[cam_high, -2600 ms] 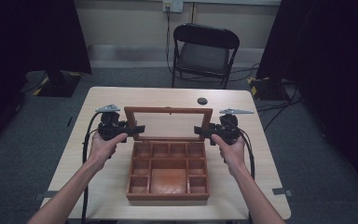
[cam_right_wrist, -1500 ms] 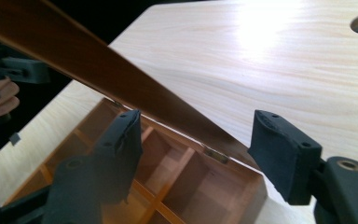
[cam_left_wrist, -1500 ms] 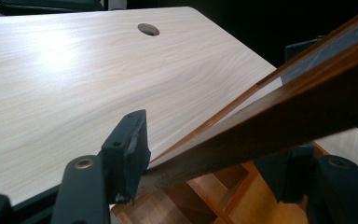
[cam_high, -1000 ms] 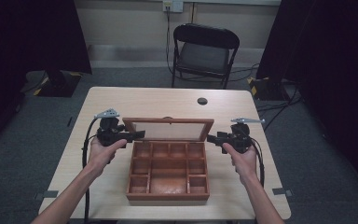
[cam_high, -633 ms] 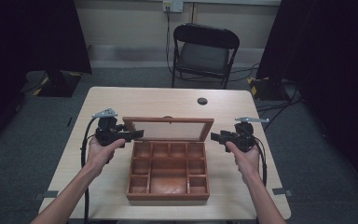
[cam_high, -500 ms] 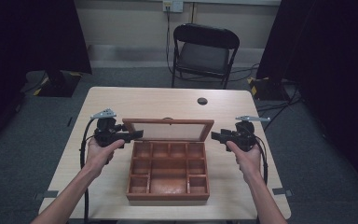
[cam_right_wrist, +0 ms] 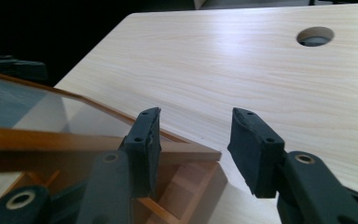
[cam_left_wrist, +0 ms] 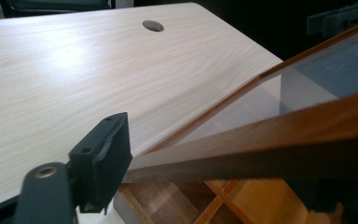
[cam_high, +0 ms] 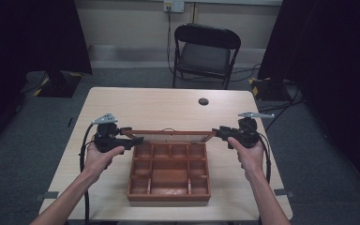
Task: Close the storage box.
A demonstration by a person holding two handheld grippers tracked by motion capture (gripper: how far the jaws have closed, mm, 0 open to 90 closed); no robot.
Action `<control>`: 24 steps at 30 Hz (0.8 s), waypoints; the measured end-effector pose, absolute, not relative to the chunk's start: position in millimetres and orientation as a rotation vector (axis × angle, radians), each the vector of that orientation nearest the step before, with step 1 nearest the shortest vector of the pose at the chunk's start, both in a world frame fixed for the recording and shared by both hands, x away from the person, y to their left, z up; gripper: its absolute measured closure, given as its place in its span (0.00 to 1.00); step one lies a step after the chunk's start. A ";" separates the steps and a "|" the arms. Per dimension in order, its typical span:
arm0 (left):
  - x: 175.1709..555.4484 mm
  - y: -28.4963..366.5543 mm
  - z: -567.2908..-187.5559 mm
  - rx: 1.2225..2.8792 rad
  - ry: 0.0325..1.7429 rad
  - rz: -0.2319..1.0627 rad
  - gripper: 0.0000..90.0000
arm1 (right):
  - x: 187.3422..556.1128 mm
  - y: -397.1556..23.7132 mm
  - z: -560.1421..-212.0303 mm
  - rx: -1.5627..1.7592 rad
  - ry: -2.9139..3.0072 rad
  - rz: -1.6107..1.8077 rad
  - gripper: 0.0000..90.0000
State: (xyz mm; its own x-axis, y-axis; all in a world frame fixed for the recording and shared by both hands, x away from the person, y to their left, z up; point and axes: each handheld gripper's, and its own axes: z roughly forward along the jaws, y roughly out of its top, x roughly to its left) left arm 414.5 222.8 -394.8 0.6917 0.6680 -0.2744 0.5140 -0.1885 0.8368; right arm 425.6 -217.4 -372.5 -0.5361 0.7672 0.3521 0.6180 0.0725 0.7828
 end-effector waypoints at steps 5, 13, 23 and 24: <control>408.2 221.7 -397.2 1.856 0.929 0.187 0.22 | 421.5 -215.4 -361.4 1.387 2.205 1.475 0.59; 396.6 211.7 -402.7 1.898 0.873 0.186 0.21 | 410.4 -202.3 -337.0 1.211 2.276 1.575 0.60; 390.4 213.0 -406.5 1.908 0.856 0.226 0.19 | 395.5 -159.5 -316.4 1.036 2.438 1.577 0.64; 390.3 213.0 -406.5 1.909 0.857 0.228 0.19 | 393.5 -152.7 -314.1 1.012 2.468 1.576 0.64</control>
